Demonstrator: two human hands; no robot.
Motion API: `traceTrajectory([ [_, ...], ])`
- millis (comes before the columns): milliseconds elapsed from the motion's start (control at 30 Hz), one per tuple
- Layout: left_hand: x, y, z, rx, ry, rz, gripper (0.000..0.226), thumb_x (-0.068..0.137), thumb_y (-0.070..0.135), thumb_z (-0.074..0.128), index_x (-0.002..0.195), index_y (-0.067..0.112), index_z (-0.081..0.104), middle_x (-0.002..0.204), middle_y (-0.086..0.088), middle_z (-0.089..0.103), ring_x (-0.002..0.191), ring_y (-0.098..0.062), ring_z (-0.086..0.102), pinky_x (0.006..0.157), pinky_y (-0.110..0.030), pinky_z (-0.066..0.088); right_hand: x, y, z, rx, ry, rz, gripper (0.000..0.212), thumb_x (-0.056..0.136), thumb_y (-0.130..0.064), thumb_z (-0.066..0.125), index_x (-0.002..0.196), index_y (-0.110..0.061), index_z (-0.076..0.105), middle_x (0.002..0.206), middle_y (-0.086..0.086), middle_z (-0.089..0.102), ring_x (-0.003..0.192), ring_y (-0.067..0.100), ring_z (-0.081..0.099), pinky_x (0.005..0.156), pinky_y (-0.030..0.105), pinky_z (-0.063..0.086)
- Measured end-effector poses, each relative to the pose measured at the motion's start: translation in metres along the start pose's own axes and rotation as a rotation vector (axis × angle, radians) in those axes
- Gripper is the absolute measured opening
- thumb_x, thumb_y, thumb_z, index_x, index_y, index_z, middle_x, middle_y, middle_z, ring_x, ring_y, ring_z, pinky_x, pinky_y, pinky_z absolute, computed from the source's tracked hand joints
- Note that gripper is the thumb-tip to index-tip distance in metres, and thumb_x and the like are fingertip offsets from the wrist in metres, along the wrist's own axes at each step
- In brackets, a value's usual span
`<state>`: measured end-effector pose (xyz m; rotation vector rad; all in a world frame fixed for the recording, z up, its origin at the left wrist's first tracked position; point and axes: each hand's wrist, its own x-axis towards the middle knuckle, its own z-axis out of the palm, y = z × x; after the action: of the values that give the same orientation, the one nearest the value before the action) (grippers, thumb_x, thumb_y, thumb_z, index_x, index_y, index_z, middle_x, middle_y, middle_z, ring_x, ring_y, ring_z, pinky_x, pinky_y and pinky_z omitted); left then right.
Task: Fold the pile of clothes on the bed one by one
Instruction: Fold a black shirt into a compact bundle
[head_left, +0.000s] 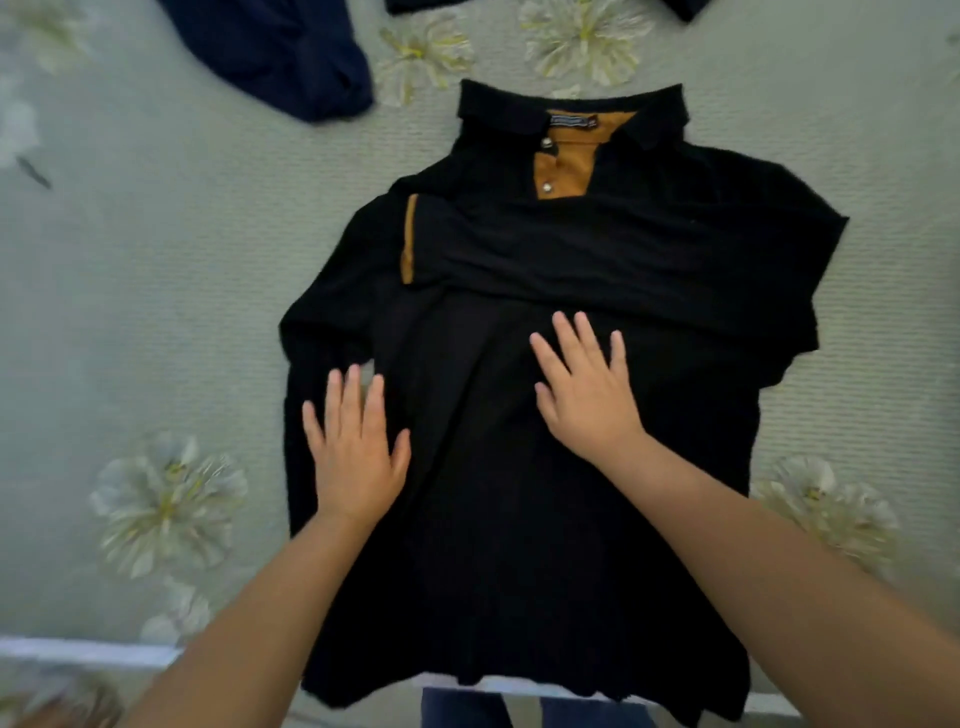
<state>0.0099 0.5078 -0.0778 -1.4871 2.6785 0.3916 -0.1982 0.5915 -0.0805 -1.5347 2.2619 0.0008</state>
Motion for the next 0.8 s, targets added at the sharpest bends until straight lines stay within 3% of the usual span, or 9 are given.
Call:
traceTrajectory([
  [67, -0.039, -0.021, 0.002, -0.051, -0.082, -0.225, 0.069, 0.072, 0.015, 0.076, 0.127, -0.012, 0.044, 0.134, -0.035, 0.039, 0.127, -0.051, 0.033, 0.1, -0.064, 0.025, -0.009, -0.025, 0.009, 0.001, -0.057, -0.077, 0.052, 0.096, -0.028, 0.038, 0.144, -0.016, 0.024, 0.155, 0.008, 0.011, 0.143, 0.025, 0.001, 0.113, 0.048, -0.001],
  [133, -0.068, -0.037, 0.002, -0.111, -0.118, -0.371, 0.071, 0.074, 0.02, 0.075, 0.129, -0.012, 0.041, 0.131, -0.037, 0.041, 0.121, -0.051, 0.039, 0.099, -0.057, 0.031, -0.016, -0.045, 0.016, 0.001, -0.105, -0.147, 0.051, 0.096, -0.026, 0.038, 0.144, -0.015, 0.026, 0.154, 0.007, 0.012, 0.143, 0.024, 0.0, 0.114, 0.046, -0.001],
  [233, -0.094, -0.052, 0.002, -0.189, -0.135, -0.469, 0.059, 0.081, 0.021, 0.068, 0.128, -0.007, 0.046, 0.114, -0.028, 0.054, 0.104, -0.041, 0.05, 0.087, -0.046, 0.041, -0.021, -0.071, 0.021, -0.006, -0.138, -0.214, 0.048, 0.095, -0.023, 0.04, 0.141, -0.013, 0.03, 0.153, 0.006, 0.016, 0.143, 0.023, 0.001, 0.114, 0.043, -0.001],
  [367, -0.122, -0.058, 0.002, -0.331, -0.097, -0.519, 0.04, 0.09, 0.016, 0.054, 0.127, 0.001, 0.049, 0.115, -0.019, 0.058, 0.106, -0.033, 0.053, 0.085, -0.038, 0.041, -0.02, -0.099, 0.024, -0.001, -0.12, -0.229, 0.046, 0.094, -0.02, 0.042, 0.138, -0.008, 0.036, 0.15, 0.009, 0.023, 0.143, 0.025, 0.005, 0.114, 0.042, 0.002],
  [500, -0.126, -0.079, -0.006, -0.595, 0.074, -0.68, 0.027, 0.092, 0.009, 0.05, 0.114, -0.003, 0.058, 0.107, -0.021, 0.059, 0.101, -0.034, 0.054, 0.079, -0.033, 0.038, -0.015, -0.121, 0.022, 0.022, -0.108, -0.176, 0.044, 0.093, -0.016, 0.046, 0.135, -0.005, 0.041, 0.147, 0.013, 0.03, 0.142, 0.026, 0.009, 0.114, 0.041, 0.004],
  [600, -0.098, -0.118, -0.03, -0.751, 0.286, -0.811, 0.026, 0.092, 0.007, 0.049, 0.114, -0.006, 0.057, 0.112, -0.023, 0.057, 0.109, -0.034, 0.05, 0.091, -0.032, 0.034, -0.007, -0.13, 0.015, -0.035, -0.119, -0.166, 0.042, 0.093, -0.015, 0.046, 0.133, -0.004, 0.043, 0.144, 0.013, 0.035, 0.141, 0.025, 0.014, 0.114, 0.04, 0.006],
  [667, -0.071, -0.148, -0.052, -0.782, 0.432, -0.823, 0.026, 0.092, 0.006, 0.048, 0.115, -0.005, 0.056, 0.117, -0.022, 0.054, 0.112, -0.029, 0.048, 0.092, -0.022, 0.03, 0.0, -0.137, 0.01, -0.057, -0.122, -0.175, 0.04, 0.092, -0.013, 0.046, 0.131, -0.003, 0.045, 0.141, 0.014, 0.04, 0.14, 0.026, 0.018, 0.114, 0.041, 0.008],
  [800, -0.017, -0.201, -0.092, -0.759, 0.62, -0.778, 0.022, 0.091, 0.006, 0.046, 0.109, -0.002, 0.057, 0.113, -0.019, 0.053, 0.1, -0.015, 0.044, 0.079, -0.003, 0.022, 0.013, -0.156, 0.001, -0.073, -0.107, -0.207, 0.039, 0.09, -0.008, 0.051, 0.127, 0.001, 0.049, 0.134, 0.018, 0.047, 0.136, 0.03, 0.028, 0.112, 0.043, 0.016],
])
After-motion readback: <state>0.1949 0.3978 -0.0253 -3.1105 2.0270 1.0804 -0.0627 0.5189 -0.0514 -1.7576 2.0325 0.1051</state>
